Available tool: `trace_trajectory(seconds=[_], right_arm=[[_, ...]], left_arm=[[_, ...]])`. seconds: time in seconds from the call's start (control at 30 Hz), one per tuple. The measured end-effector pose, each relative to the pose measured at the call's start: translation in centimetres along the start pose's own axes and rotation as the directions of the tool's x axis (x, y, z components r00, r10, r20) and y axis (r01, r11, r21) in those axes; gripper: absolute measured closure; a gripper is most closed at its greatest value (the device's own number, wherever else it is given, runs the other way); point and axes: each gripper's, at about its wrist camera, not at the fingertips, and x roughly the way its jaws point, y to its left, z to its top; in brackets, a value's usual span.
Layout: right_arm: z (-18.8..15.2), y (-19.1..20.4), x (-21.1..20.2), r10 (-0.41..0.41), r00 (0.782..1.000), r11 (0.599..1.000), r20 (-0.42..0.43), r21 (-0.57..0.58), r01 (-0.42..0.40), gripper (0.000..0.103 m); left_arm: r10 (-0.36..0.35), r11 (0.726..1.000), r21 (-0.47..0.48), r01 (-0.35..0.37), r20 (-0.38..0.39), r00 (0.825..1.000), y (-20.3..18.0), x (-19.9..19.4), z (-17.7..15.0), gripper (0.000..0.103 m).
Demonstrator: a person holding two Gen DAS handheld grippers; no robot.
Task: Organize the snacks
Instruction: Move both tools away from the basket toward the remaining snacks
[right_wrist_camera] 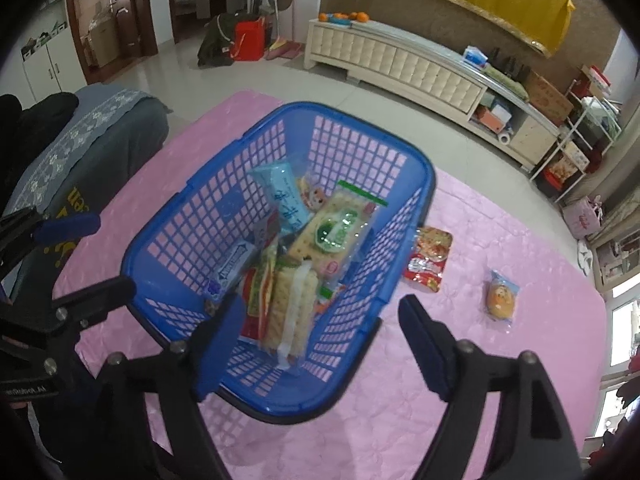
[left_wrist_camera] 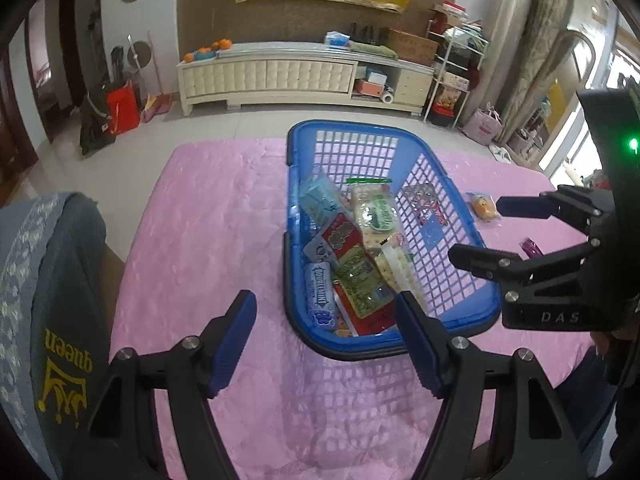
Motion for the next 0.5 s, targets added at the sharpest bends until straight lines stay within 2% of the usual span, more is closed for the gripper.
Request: trace_trajectory(seconds=[0.03,0.27,0.37,0.5], right_arm=[[-0.1,-0.2,-0.2,0.002,1.0,1.0,0.003,0.006,-0.002,0.021],[-2.0,-3.5,-2.6,0.004,0.999,0.997,0.039,0.074,-0.007,0.02],[-2.9,-5.2,-3.8,0.013,0.998,0.994,0.061,0.105,-0.02,0.02],[-4.2,-7.4,-5.3,0.021,0.995,0.991,0.1,0.132,-0.035,0.02]], left_arm=[[0.003,1.0,0.006,-0.003,0.005,1.0,-0.3,-0.1,0.1,0.028],[-0.011,0.999,0.047,0.01,0.025,1.0,-2.9,-0.9,0.9,0.028],[-0.018,0.997,0.078,0.015,0.04,0.999,-4.9,-1.3,1.3,0.023],[-0.034,0.991,0.13,0.025,0.064,0.997,-8.1,-1.8,2.1,0.022]])
